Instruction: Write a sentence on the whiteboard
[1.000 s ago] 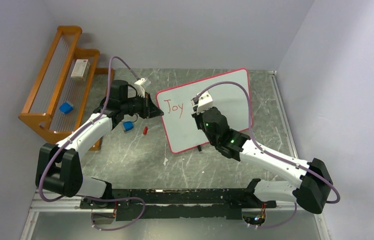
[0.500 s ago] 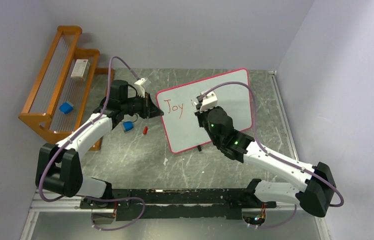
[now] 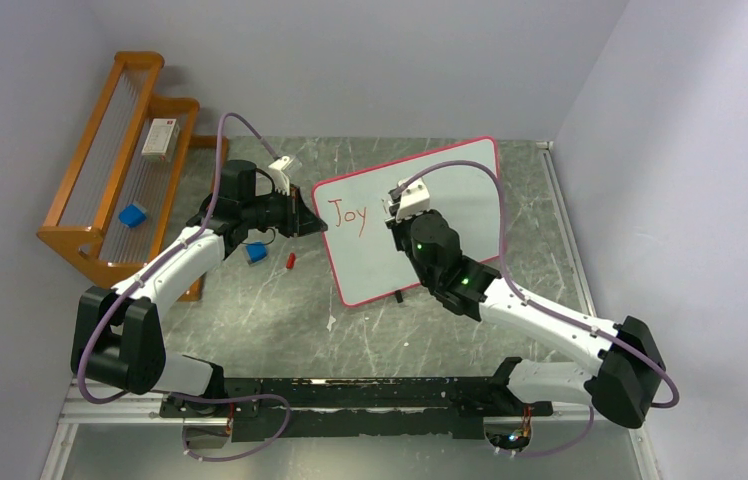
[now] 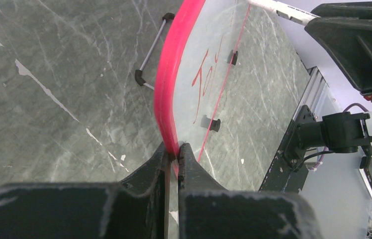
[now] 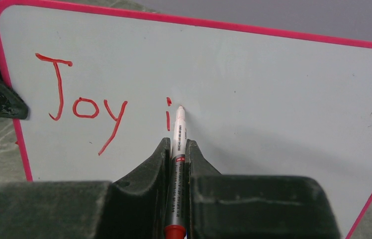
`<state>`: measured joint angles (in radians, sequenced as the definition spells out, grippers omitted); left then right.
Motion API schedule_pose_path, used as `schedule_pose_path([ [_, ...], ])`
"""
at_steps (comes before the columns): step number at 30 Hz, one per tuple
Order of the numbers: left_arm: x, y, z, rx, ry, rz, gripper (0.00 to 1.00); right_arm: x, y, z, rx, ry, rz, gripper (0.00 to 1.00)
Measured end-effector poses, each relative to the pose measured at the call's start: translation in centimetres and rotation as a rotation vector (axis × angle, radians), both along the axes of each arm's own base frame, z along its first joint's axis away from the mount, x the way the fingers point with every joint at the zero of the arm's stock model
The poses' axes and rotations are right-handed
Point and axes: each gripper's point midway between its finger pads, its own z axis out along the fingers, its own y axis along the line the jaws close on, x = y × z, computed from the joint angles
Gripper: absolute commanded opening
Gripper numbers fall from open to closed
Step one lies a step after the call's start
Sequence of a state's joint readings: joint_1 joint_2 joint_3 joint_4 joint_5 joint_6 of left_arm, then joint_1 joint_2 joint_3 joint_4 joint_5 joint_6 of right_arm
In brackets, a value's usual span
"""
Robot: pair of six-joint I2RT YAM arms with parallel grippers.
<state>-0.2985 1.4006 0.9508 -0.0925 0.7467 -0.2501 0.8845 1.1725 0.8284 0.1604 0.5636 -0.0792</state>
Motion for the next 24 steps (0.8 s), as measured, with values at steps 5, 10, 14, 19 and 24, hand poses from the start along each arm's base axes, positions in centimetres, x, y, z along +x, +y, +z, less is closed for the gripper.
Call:
schedule_pose_path([
  [5,0.0,0.0,0.0,0.0,0.001,0.0,0.05,0.3,0.0,-0.5,-0.008,0.009,-0.001,0.0],
  [10,0.0,0.0,-0.1,0.001,0.002,0.001,0.05,0.3,0.1,-0.5,-0.008,0.01,0.001,0.0],
  [14,0.1,0.0,-0.1,0.001,0.002,0.001,0.05,0.3,0.0,-0.7,-0.009,0.016,0.001,0.0],
  [19,0.1,0.0,-0.1,0.001,0.003,0.001,0.05,0.1,-0.1,-1.0,-0.011,0.031,0.001,0.0],
  [24,0.1,0.0,-0.1,0.001,0.004,0.0,0.05,-0.1,-0.3,-1.4,-0.018,0.05,-0.001,0.0],
])
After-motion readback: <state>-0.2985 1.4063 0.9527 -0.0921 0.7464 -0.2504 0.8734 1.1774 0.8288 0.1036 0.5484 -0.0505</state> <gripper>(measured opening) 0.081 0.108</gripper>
